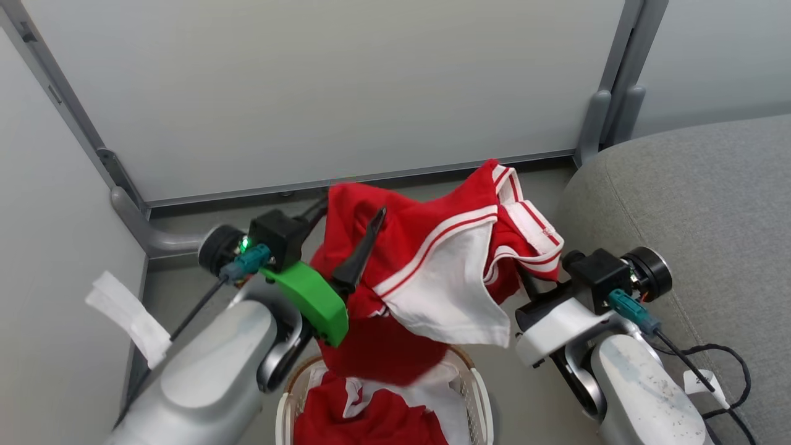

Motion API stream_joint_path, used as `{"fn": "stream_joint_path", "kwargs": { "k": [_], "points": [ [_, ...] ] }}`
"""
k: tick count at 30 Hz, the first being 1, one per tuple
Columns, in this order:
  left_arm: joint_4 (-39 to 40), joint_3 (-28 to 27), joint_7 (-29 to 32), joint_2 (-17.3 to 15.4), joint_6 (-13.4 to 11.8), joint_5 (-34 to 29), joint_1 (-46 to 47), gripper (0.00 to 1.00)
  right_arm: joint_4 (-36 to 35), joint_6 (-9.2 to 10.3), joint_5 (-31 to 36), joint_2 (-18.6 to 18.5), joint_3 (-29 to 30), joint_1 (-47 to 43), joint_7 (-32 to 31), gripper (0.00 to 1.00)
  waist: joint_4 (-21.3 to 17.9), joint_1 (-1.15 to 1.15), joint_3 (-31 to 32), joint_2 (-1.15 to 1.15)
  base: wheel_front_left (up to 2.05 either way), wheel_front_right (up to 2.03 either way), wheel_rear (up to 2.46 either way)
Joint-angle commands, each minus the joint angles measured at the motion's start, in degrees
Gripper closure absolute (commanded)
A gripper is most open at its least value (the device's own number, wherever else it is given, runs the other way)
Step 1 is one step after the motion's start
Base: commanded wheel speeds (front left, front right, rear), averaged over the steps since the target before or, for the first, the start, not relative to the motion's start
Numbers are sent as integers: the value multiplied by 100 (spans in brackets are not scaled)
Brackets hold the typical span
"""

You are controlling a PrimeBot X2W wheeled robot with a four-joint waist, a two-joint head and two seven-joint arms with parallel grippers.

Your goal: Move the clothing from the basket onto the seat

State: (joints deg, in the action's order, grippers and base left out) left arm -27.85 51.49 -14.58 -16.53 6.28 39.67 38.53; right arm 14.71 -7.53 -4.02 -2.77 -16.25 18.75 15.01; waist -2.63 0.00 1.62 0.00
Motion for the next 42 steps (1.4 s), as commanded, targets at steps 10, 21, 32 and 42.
{"fn": "stream_joint_path", "kwargs": {
  "k": [10, 21, 32, 42],
  "points": [
    [-76, -368, -62, 260, -110, 24, -1302, 0, -209, 8, -3, -21, 427, -330, 26, 100, 42, 0, 75, 0, 0, 0, 0],
    [63, -1007, -57, 381, -42, -335, -1952, 0, -314, 8, 160, -20, 895, -459, 26, 100, 35, 0, 103, 0, 0, 0, 0],
    [260, -1377, -58, 678, 5, -733, -2287, 0, -312, 7, 145, -21, 1243, -550, 26, 100, -119, 0, 16, 0, 0, 0, 0],
    [395, -1524, -58, 841, 77, -1022, -2406, 0, -373, 8, 248, -21, 1348, -342, 26, 100, -682, 0, -187, 0, 0, 0, 0]
  ]
}}
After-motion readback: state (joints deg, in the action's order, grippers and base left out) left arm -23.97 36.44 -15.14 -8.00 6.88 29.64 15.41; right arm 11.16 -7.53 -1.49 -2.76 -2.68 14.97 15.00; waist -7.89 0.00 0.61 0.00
